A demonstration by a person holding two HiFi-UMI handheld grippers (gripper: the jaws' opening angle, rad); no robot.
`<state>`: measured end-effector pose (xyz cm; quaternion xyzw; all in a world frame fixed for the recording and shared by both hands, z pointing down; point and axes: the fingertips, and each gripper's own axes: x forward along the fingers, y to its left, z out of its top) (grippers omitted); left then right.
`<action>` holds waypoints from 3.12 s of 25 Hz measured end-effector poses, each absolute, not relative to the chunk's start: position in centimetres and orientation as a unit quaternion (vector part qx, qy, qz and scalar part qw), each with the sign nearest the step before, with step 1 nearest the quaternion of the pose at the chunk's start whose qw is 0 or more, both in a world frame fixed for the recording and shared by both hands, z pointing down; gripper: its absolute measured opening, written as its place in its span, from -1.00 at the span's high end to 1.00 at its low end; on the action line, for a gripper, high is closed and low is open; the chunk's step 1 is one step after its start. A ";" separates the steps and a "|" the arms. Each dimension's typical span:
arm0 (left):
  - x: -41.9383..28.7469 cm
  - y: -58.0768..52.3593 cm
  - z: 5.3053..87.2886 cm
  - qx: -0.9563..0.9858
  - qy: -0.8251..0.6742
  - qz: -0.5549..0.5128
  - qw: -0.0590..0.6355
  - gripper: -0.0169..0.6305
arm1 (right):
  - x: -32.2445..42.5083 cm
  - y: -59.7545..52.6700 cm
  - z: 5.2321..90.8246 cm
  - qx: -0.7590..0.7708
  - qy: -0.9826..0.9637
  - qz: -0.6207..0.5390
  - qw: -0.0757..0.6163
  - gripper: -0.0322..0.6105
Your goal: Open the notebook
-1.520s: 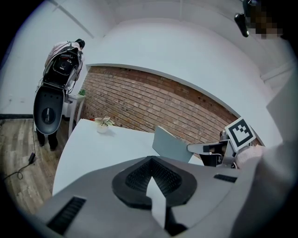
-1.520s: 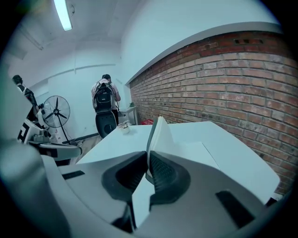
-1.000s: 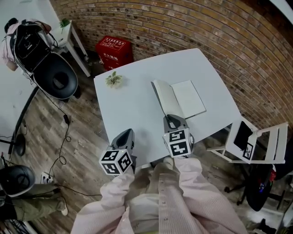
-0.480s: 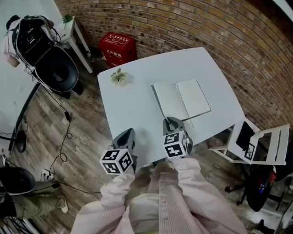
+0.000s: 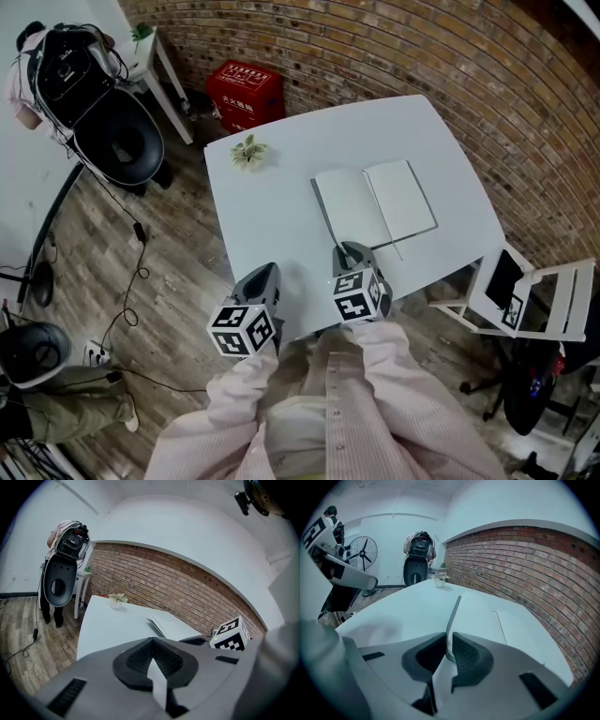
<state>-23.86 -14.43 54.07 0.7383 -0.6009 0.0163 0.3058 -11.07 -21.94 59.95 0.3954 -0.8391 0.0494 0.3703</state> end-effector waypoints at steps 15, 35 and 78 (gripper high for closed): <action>-24.2 -14.2 54.1 0.724 -0.616 0.013 0.309 0.97 | -12.1 -21.6 61.8 0.365 -0.854 0.087 0.361 0.77; -19.6 -17.7 51.1 0.743 -0.611 0.014 0.272 0.97 | -9.4 -22.3 55.2 0.276 -0.931 0.206 0.123 0.82; -16.7 -19.2 38.0 0.768 -0.637 -0.006 0.062 0.97 | 3.1 -26.1 38.6 0.355 -0.931 0.073 -0.041 0.89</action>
